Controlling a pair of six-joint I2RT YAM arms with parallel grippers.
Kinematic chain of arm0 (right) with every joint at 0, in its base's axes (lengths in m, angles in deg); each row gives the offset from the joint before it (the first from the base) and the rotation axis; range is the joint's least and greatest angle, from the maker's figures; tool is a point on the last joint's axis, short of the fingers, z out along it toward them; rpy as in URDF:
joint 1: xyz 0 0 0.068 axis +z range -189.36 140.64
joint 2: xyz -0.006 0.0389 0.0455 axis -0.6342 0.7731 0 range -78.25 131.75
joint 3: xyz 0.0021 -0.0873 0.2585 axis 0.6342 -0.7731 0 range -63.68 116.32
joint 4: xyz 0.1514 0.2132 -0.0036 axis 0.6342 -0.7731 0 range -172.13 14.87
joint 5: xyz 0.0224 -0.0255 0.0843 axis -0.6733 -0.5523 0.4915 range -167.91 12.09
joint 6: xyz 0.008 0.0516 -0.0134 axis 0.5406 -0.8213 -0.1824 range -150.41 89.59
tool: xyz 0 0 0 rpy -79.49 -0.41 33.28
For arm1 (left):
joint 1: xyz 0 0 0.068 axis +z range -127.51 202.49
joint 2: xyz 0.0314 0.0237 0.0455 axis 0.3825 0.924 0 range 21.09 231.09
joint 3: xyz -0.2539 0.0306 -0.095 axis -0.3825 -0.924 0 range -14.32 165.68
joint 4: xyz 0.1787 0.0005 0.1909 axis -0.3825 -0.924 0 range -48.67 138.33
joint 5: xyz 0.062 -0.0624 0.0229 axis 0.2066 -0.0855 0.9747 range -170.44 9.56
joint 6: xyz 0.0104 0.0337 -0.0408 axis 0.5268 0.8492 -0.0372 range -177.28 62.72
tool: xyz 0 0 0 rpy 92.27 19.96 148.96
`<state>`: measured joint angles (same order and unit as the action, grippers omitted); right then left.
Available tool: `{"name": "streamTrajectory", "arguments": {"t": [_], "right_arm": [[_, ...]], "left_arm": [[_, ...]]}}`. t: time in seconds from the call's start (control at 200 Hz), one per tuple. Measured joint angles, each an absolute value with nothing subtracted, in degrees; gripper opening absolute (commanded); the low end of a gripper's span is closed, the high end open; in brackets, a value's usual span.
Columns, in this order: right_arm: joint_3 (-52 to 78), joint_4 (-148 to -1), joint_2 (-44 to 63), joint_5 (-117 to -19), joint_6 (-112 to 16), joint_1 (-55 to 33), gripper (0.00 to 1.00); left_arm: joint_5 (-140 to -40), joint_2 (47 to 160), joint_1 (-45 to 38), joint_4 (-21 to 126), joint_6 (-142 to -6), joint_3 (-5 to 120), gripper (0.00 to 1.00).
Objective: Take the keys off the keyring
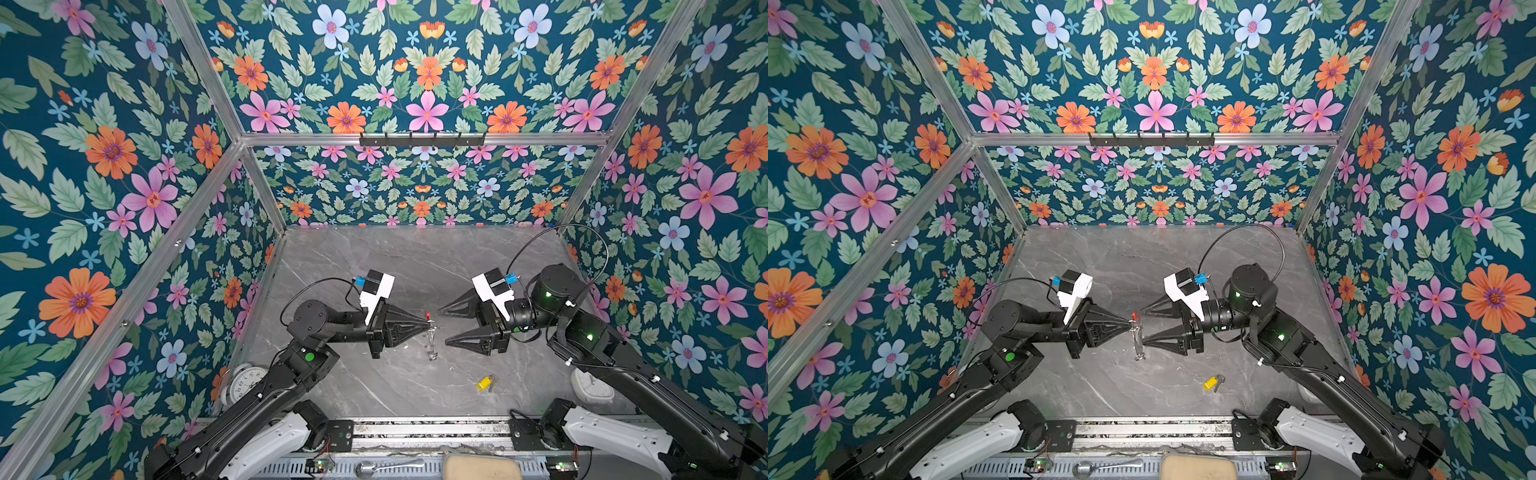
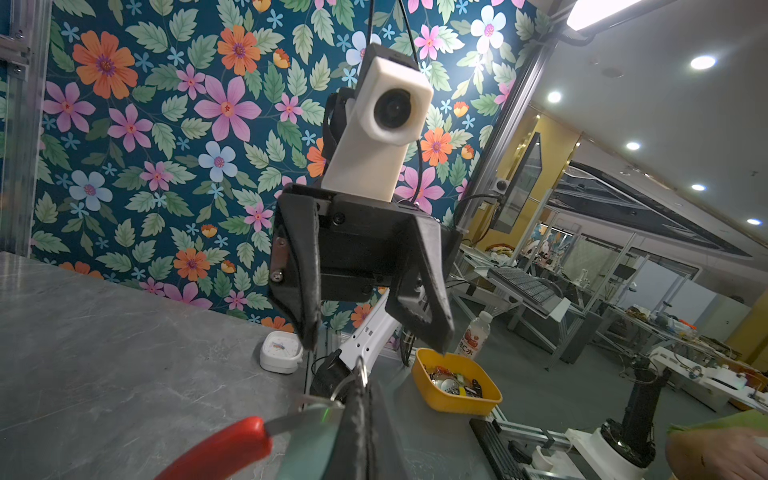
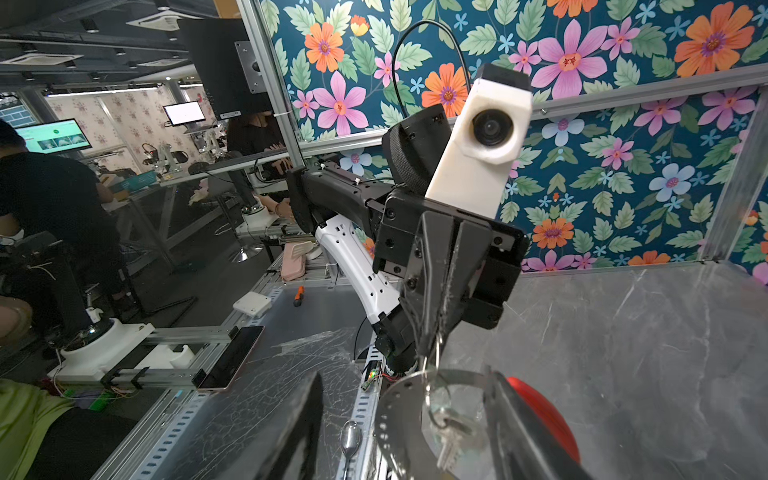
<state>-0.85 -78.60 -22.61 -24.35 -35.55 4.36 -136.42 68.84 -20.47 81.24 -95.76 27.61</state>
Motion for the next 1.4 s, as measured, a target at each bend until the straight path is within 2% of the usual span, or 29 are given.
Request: {"name": "streamTrajectory", "arguments": {"t": [0.2, 0.37, 0.685, 0.88, 1.4], "right_arm": [[-0.48, -81.70, -20.88, -25.90, -32.58, 5.52, 0.56], [0.44, -84.15, -19.29, -26.51, -30.42, 6.07, 0.43], [0.11, -84.83, -18.57, -25.79, -30.26, 6.11, 0.11], [0.00, -84.83, -18.59, -25.55, -30.44, 6.11, 0.00], [-0.32, -84.32, -16.14, -24.52, -31.51, 7.57, 0.00]], "left_arm": [[-136.25, 68.58, -20.47, 84.25, -96.15, 26.43, 0.00], [-136.23, 68.58, -20.47, 86.64, -97.11, 25.95, 0.00], [-135.77, 68.49, -20.30, 88.12, -97.42, 25.56, 0.00], [-135.20, 68.40, -20.23, 88.60, -97.40, 25.34, 0.00], [-132.73, 68.05, -20.14, 92.95, -97.44, 22.19, 0.00]]}}
